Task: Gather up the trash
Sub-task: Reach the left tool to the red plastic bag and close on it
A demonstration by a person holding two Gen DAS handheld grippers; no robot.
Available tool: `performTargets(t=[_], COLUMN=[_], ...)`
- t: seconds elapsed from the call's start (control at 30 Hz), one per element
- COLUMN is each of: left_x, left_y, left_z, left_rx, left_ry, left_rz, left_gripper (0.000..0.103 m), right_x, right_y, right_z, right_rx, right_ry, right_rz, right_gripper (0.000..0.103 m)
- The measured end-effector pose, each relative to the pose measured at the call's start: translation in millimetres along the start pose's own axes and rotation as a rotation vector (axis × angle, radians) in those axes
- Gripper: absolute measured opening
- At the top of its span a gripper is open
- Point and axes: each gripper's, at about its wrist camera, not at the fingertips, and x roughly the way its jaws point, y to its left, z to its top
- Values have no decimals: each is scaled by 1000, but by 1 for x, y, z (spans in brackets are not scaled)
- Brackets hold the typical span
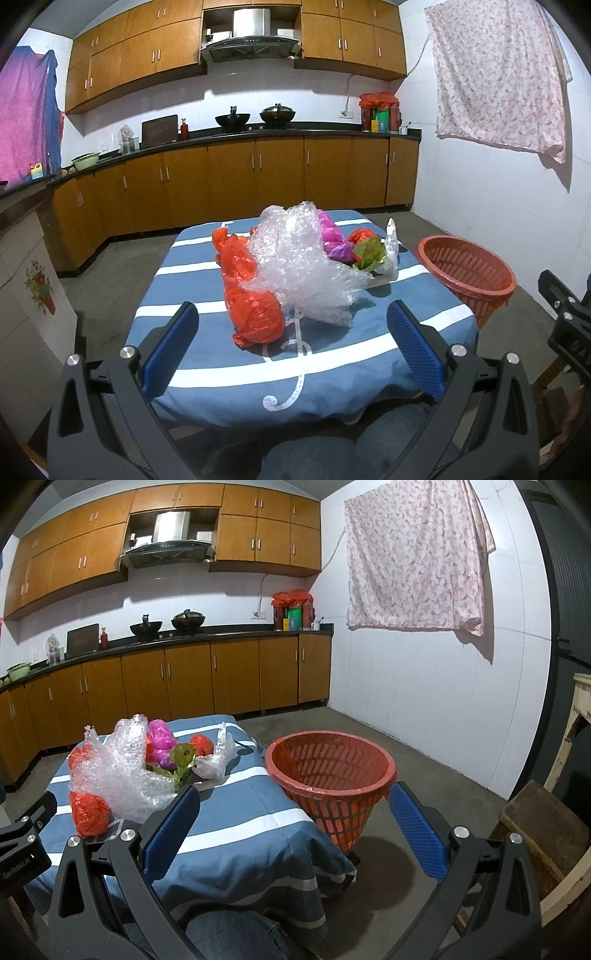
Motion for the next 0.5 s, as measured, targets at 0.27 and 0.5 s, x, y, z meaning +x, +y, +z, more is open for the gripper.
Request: performTargets(t=[0.27, 0.5], left_x=[24, 60], left_y=[36, 68], left_z=[0, 4], left_rx=[-78, -128], left_ry=[66, 117], left_rz=[65, 108], left_gripper=[99, 99], right_x=[15, 35], right_y=[-3, 4], right_z=[-5, 0], right_rx=[-1, -20], right_ry=[20, 26], right_rz=[-7, 6], right_gripper=[101, 101])
